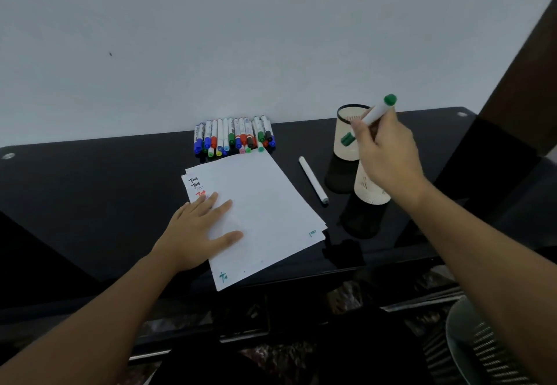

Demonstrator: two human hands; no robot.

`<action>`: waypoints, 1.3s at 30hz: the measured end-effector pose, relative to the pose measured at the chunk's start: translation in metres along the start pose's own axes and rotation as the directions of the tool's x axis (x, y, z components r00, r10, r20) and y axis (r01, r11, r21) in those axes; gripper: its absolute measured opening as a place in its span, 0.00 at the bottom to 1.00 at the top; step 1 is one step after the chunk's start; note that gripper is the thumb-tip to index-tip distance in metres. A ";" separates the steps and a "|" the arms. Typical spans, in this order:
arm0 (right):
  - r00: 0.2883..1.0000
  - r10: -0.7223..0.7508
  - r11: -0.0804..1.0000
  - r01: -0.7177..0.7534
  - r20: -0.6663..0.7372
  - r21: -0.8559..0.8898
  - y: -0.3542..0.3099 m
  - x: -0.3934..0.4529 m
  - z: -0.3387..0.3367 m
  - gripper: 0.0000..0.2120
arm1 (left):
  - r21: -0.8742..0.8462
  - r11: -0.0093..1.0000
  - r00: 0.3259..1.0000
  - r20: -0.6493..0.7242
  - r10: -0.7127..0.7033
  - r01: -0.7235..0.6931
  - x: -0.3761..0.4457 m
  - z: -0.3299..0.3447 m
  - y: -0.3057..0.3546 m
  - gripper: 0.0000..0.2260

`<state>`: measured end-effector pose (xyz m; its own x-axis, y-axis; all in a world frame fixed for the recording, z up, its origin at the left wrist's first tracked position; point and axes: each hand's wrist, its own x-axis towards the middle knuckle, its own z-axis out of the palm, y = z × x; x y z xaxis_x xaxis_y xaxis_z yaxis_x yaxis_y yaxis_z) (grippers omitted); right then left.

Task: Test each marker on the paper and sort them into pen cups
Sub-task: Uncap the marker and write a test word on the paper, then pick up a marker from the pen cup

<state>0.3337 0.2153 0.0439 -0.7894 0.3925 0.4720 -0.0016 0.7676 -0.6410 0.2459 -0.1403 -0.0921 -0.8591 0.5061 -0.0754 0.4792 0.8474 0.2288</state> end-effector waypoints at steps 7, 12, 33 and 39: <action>0.992 0.126 0.966 -0.123 -0.001 -0.228 0.034 0.008 -0.027 0.14 | 0.009 1.000 1.000 0.006 0.001 -0.001 0.001 0.000 0.005 0.42; 0.986 0.150 0.941 -0.119 0.074 -0.317 0.041 0.006 -0.027 0.13 | 0.001 1.000 1.000 0.001 -0.001 0.001 0.002 0.000 0.006 0.42; 0.973 -0.204 0.967 0.217 0.108 -0.132 -0.013 -0.006 0.031 0.08 | -0.360 0.931 0.986 -0.128 -0.105 0.052 0.008 -0.014 0.004 0.35; 0.910 -0.126 0.969 0.198 0.396 -0.147 -0.010 0.008 0.091 0.08 | -0.261 0.954 0.971 -0.149 -0.188 0.144 0.021 -0.024 -0.018 0.34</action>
<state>0.2712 0.1643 -0.0008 -0.9608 0.0596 0.2708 -0.0680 0.8961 -0.4386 0.2145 -0.1487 -0.0745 -0.9508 0.3086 0.0281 0.2863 0.8401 0.4608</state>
